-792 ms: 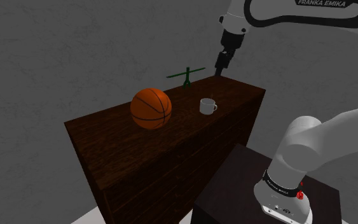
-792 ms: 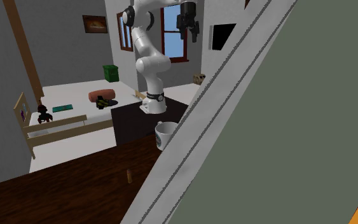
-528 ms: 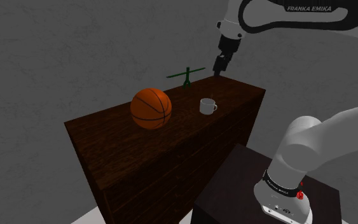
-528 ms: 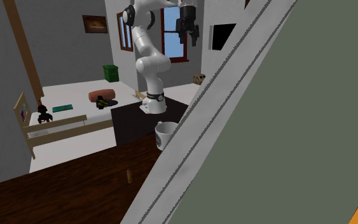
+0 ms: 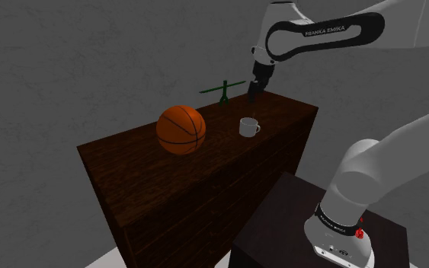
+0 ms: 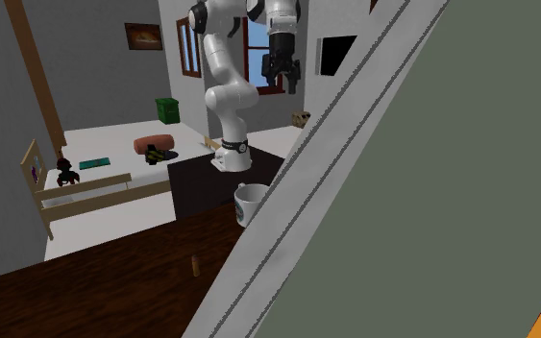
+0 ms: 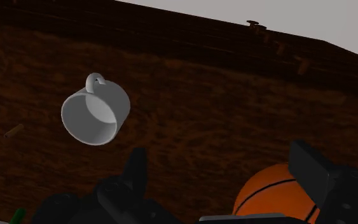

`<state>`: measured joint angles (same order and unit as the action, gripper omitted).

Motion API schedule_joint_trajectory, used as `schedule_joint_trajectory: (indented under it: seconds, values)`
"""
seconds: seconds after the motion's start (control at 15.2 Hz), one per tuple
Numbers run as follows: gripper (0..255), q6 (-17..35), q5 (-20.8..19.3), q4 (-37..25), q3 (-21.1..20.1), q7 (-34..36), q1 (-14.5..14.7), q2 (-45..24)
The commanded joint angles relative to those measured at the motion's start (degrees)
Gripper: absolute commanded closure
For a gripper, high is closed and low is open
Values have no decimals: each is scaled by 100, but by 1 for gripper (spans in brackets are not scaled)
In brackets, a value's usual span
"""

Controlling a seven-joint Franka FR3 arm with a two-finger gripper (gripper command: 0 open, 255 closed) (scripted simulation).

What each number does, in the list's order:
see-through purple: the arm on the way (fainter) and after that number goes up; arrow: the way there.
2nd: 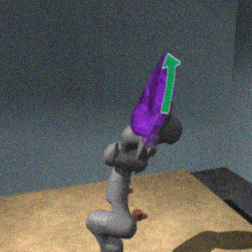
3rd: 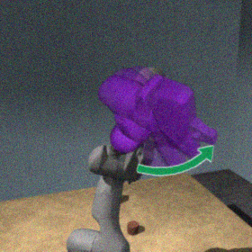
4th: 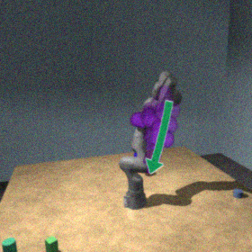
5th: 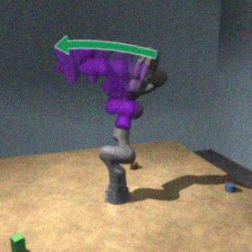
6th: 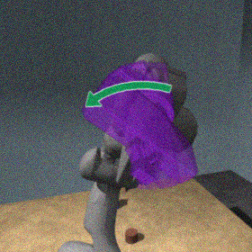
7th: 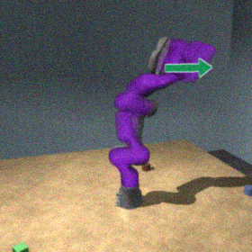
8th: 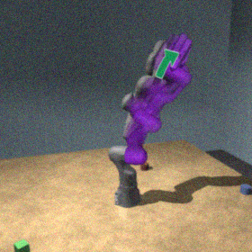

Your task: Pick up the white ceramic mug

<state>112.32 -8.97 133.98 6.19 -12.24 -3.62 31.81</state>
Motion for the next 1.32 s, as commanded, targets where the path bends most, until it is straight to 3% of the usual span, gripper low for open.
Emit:
schedule_joint_trajectory:
  seconds: [0.0, 0.59, 1.25]
  values:
    - [0, 300, -7, 36, 129, -67, -39, -292]
    - [0, 1467, 216, -276, 744, -573, -178, -1935]
    - [0, 2318, 1108, -1242, 1115, -1442, -451, -4054]
